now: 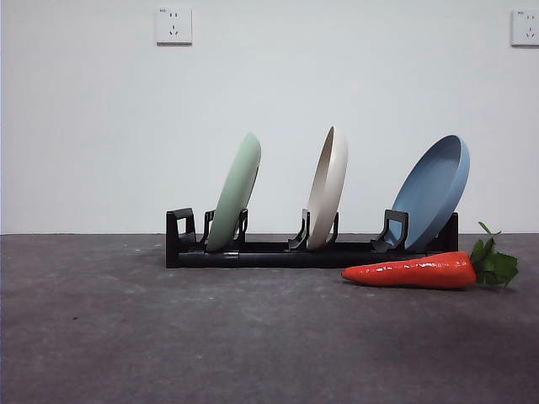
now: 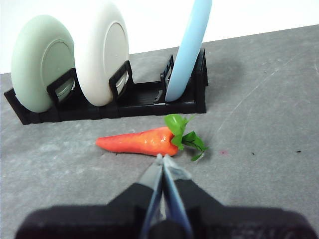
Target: Take the green plate from the plate rack,put the plate on the table,take the carrot from the table,put the carrot in the plate
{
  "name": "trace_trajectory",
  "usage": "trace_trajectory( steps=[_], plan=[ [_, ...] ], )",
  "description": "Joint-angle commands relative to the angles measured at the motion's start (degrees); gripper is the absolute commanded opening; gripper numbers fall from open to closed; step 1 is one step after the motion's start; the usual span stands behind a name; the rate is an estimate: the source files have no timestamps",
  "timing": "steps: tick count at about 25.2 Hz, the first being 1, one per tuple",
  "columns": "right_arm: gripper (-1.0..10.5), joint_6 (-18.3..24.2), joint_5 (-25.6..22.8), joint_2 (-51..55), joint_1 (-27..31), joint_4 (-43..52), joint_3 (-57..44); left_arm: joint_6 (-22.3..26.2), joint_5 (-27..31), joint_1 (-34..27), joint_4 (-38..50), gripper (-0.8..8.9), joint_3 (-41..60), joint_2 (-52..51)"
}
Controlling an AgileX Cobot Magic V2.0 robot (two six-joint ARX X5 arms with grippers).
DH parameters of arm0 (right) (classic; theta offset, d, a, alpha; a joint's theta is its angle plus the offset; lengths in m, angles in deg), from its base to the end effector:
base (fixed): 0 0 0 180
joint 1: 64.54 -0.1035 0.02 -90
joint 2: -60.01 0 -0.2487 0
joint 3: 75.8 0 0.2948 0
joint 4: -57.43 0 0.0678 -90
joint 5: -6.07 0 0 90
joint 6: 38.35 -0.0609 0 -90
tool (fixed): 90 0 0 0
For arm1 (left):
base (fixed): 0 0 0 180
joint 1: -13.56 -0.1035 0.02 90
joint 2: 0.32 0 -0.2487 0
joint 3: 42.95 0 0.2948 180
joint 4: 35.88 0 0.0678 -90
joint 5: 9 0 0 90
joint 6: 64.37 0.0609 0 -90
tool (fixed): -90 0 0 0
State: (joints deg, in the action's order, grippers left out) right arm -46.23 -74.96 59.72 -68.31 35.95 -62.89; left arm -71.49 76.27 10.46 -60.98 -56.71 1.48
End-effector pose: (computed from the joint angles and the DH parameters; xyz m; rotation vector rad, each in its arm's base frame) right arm 0.1844 0.0217 0.1495 0.1437 0.1698 0.2109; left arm 0.1850 0.0050 0.1432 -0.1394 0.2303 -0.0141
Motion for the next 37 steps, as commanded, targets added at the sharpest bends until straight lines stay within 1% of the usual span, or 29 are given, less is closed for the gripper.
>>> trace_trajectory(
  steps=[1,2,3,5,7,12,15,17,21,26,29,33,37],
  plan=[
    [0.0,-2.73,0.04,0.13,-0.04,0.68,-0.79,-3.04,-3.15,-0.17,-0.04,-0.06,0.17,-0.17],
    [0.0,-4.11,0.07,0.13,-0.04,1.53,-0.74,-3.89,-4.17,-0.17,-0.04,-0.07,-0.17,-0.17],
    [0.0,-6.86,0.07,0.13,-0.04,2.29,-0.42,-4.83,-5.40,-0.17,-0.07,-0.08,-0.85,-0.17],
    [-0.1,-10.43,0.07,0.11,-0.04,2.38,0.96,-5.86,-6.67,-0.15,-0.17,-0.07,-2.45,-0.17],
    [-0.1,-12.22,0.07,-0.37,-0.04,2.36,2.71,-7.06,-7.48,-0.17,-0.26,-0.07,-4.46,-0.17],
    [-0.1,-12.20,0.33,-3.98,-0.04,-0.70,9.60,-9.09,-8.24,-0.15,-1.07,-0.07,-10.99,1.05],
    [-0.1,-11.21,2.43,-7.74,-0.07,-4.11,14.95,-9.25,-10.54,-0.15,-1.95,-0.07,-14.91,3.10],
    [-0.1,-8.87,4.22,-10.71,-0.11,-7.21,18.91,-9.25,-12.98,-0.15,-3.06,-0.07,-17.57,4.81],
    [-0.1,-2.69,9.03,-17.99,-0.11,-15.63,28.02,-8.79,-18.78,-0.15,-6.86,-0.07,-23.50,9.27],
    [-0.1,5.51,12.79,-27.32,-0.13,-27.93,39.63,-4.92,-24.85,-0.15,-13.16,-0.07,-30.73,15.06],
    [-0.1,9.68,15.08,-32.33,-0.15,-34.73,45.86,-2.25,-27.41,-0.15,-17.73,-0.08,-34.88,18.05],
    [-0.1,14.34,15.21,-37.77,-0.22,-43.80,52.41,1.57,-29.68,-0.11,-24.57,-0.08,-40.02,21.68],
    [-0.1,18.18,15.23,-41.22,-0.61,-52.65,55.93,6.36,-31.91,-0.09,-32.79,-0.08,-44.92,24.85]
  ],
)
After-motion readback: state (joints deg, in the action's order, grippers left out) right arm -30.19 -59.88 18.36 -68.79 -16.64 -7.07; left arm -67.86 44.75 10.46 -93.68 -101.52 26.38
